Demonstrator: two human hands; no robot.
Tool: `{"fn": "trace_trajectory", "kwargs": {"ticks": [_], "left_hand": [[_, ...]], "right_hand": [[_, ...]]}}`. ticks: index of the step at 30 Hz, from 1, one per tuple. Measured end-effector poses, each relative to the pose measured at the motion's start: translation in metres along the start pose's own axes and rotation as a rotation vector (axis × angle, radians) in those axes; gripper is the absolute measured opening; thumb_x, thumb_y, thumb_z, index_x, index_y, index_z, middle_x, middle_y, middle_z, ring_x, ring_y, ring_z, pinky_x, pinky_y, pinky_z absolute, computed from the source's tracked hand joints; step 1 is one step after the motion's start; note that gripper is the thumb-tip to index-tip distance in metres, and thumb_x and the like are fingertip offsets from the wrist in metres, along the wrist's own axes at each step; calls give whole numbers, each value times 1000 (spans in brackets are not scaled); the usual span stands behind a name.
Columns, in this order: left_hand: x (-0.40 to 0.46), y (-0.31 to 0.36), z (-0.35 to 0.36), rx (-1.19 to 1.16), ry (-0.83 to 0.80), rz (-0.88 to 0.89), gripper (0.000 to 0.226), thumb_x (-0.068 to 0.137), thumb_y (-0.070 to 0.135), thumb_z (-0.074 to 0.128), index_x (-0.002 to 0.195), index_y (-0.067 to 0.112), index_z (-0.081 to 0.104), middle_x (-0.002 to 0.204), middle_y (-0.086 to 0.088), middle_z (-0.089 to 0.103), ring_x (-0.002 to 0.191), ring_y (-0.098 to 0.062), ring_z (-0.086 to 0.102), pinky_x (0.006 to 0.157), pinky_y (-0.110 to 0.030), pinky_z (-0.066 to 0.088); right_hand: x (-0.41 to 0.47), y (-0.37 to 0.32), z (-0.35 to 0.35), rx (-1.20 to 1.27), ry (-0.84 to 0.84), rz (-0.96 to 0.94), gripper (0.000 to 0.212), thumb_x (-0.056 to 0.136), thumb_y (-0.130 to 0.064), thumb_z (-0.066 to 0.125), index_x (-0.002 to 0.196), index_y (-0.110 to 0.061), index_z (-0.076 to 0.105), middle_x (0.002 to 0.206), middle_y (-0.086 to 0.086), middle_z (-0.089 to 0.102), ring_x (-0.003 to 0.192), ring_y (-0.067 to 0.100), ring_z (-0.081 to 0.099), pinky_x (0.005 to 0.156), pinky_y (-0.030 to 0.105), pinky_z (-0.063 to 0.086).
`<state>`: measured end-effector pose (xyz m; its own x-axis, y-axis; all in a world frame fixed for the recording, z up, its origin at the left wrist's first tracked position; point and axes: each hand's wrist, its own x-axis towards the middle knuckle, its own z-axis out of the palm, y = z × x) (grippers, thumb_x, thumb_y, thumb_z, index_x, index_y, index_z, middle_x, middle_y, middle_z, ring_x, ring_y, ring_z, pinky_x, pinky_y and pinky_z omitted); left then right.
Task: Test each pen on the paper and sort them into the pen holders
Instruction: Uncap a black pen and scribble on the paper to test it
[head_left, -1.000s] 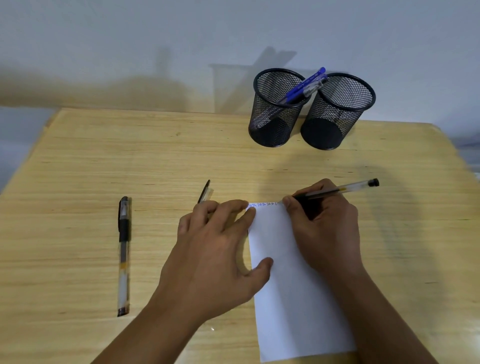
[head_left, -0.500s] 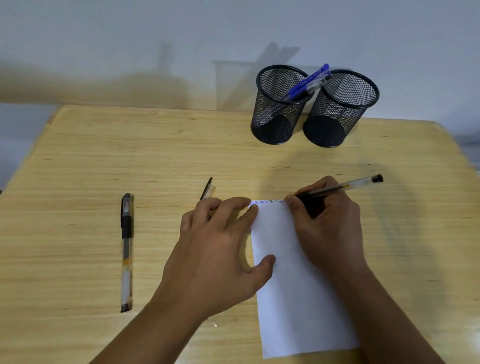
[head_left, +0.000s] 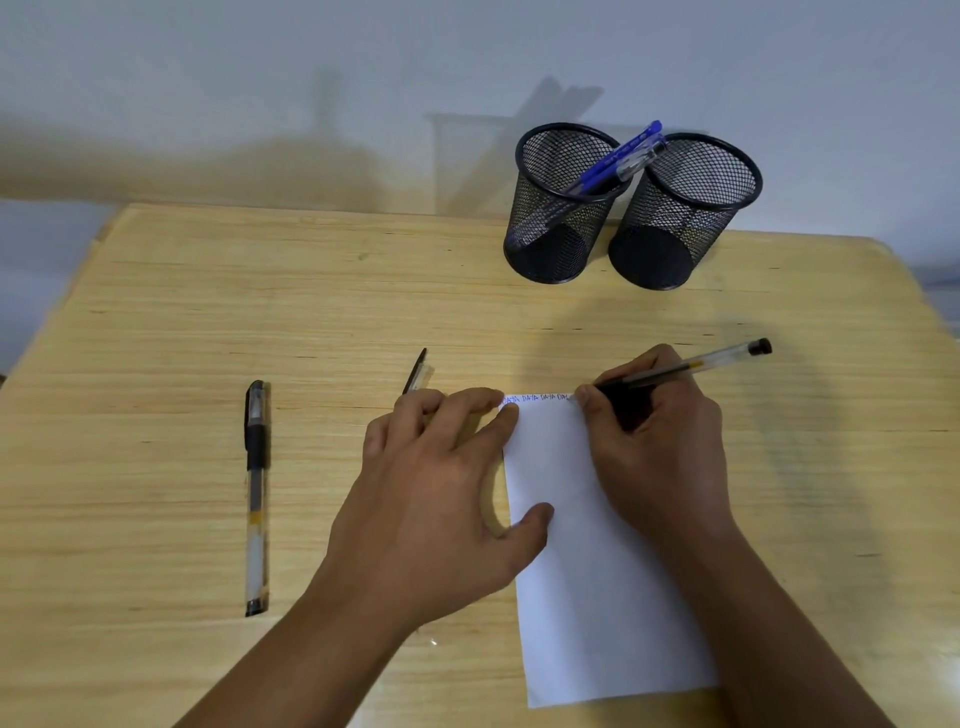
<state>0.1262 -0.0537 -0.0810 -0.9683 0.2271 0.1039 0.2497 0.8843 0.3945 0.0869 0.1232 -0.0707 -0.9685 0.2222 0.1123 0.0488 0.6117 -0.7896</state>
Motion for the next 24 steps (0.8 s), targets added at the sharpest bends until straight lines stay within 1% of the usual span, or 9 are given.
{"fn": "trace_trajectory", "kwargs": {"ticks": [2,6,10,17,21,24], "left_hand": [[0,0,0,2,0,-1,68,70,68,56,127,31,60,138,16,48,122,-18,39,97,-38,32],[0,0,0,7,-7,-1,69,70,68,55,127,31,59,137,16,48,122,-19,39,97,-39,32],[1,0,0,4,-3,-1,68,70,68,55,127,31,59,137,17,48,122,-18,38,97,-39,33],[0,0,0,11,-1,0,68,70,69,55,127,32,59,137,17,49,121,-18,38,96,-38,32],[0,0,0,9,0,-1,68,69,69,55,127,32,59,137,18,48,121,-17,39,97,-36,30],[0,-1,0,10,-2,1,68,70,69,55,127,32,59,137,18,48,122,-17,39,97,-37,31]], "right_hand": [[0,0,0,12,9,12,14,85,-19,71,86,-17,57,67,-17,64,74,-12,62,58,1,43],[0,0,1,-12,8,4,14,86,-20,70,86,-18,56,67,-17,64,78,-7,63,56,5,44],[1,-1,1,2,7,7,14,86,-19,70,85,-18,56,67,-15,64,78,-7,62,59,3,44],[0,-1,0,2,7,8,15,86,-18,69,85,-19,54,68,-16,63,79,-9,61,59,2,43],[0,0,1,8,3,10,14,85,-18,70,86,-17,56,69,-14,65,77,-5,63,59,4,45],[0,0,-1,53,19,37,13,86,-18,70,87,-15,57,70,-13,65,73,-9,63,58,3,44]]}}
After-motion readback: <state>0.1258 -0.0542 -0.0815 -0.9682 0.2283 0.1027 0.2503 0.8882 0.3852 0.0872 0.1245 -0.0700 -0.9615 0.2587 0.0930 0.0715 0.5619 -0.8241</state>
